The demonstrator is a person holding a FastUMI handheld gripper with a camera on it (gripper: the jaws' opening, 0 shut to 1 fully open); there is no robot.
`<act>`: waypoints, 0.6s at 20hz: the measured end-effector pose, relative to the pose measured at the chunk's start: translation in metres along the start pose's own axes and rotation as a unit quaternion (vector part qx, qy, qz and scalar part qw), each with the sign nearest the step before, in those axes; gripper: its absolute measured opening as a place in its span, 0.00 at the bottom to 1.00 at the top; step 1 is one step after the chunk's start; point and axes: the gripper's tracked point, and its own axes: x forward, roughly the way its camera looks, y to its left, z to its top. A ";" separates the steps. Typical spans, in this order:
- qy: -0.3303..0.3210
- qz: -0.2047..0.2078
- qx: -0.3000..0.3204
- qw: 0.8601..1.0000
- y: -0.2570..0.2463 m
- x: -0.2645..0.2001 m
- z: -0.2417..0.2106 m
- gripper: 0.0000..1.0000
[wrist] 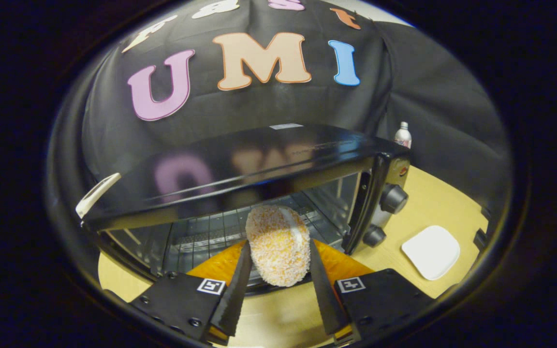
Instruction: Open the toaster oven, put the food inside, and close the toaster oven door.
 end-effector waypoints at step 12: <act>0.014 0.036 0.005 0.999 0.014 0.032 -0.010 0.78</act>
